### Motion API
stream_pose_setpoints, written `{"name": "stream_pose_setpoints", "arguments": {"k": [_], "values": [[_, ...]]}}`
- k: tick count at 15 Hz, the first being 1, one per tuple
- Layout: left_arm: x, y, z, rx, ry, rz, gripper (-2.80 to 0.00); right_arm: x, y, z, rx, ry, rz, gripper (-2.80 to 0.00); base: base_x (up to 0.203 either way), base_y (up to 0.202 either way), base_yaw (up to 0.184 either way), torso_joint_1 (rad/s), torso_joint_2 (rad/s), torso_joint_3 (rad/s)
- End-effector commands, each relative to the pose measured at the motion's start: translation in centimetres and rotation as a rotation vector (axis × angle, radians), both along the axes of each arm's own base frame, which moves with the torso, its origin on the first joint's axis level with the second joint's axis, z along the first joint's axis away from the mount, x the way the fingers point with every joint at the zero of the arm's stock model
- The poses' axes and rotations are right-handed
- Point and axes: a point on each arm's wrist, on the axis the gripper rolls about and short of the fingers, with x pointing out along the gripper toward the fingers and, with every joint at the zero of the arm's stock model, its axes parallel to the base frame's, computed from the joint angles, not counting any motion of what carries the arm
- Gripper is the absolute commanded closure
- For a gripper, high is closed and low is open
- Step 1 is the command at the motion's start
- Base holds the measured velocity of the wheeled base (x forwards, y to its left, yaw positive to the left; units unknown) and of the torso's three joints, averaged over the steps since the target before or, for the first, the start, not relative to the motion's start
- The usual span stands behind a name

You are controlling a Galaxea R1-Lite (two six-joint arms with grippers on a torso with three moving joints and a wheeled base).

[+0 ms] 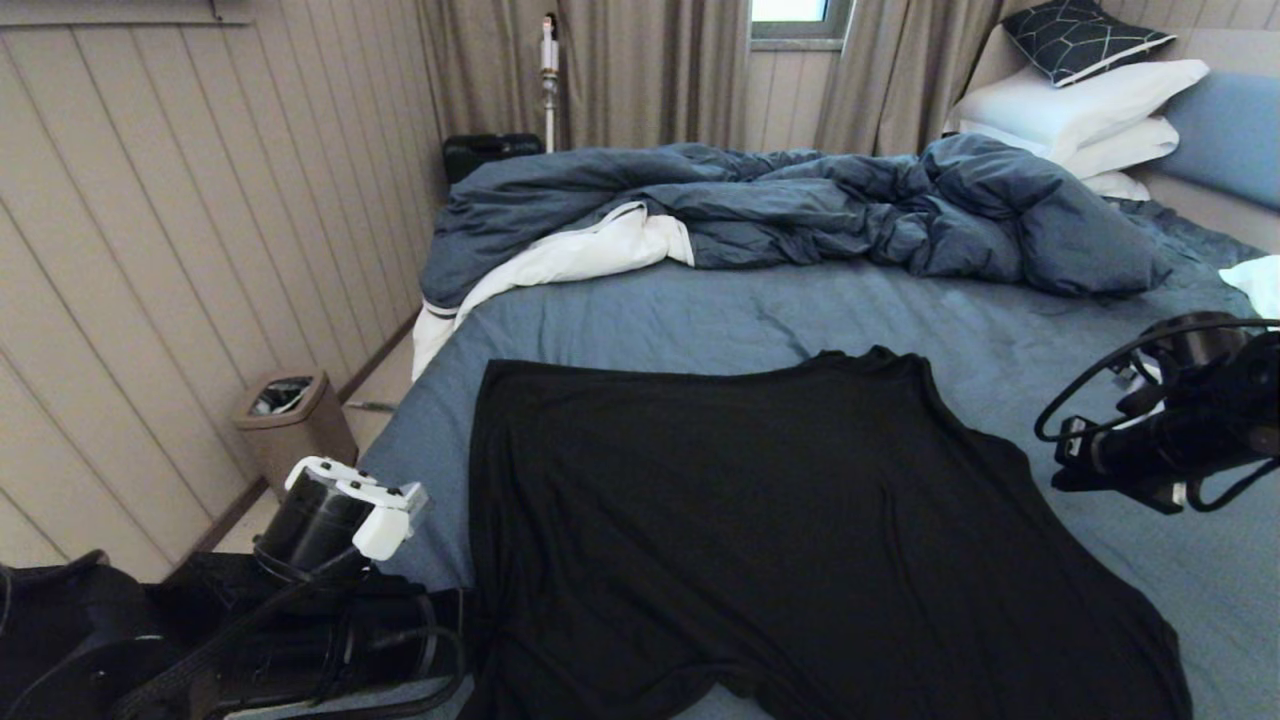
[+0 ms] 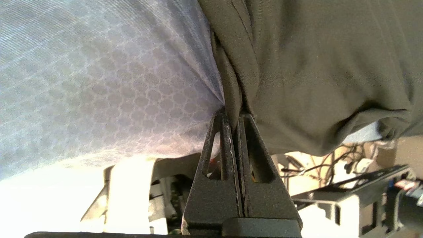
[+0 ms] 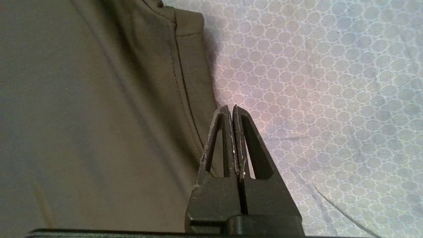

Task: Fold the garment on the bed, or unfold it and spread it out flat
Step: Unford the black T-shirt

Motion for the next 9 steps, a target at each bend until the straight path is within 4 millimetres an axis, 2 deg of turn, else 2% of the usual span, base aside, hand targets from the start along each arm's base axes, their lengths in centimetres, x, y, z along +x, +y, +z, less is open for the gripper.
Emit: {"name": "stream_pose_setpoints", "arguments": {"k": [1, 5, 9], "values": [[-0.7, 0.6, 0.5, 0.000, -0.012, 0.000, 0.00, 0.0, -0.1, -0.2, 0.004, 0.005, -0.003, 0.00, 0.000, 0.000, 0.000, 0.000, 0.00, 0.000], [-1.7, 2.0, 0.9, 0.082, -0.029, -0.067, 0.00, 0.2, -0.1, -0.5, 0.005, 0.013, 0.000, 0.00, 0.000, 0.000, 0.000, 0.000, 0.00, 0.000], [-0.8, 2.1, 1.3, 0.112, -0.037, -0.082, 0.00, 0.6, -0.3, -1.4, 0.003, 0.004, -0.002, 0.00, 0.000, 0.000, 0.000, 0.000, 0.00, 0.000]]}}
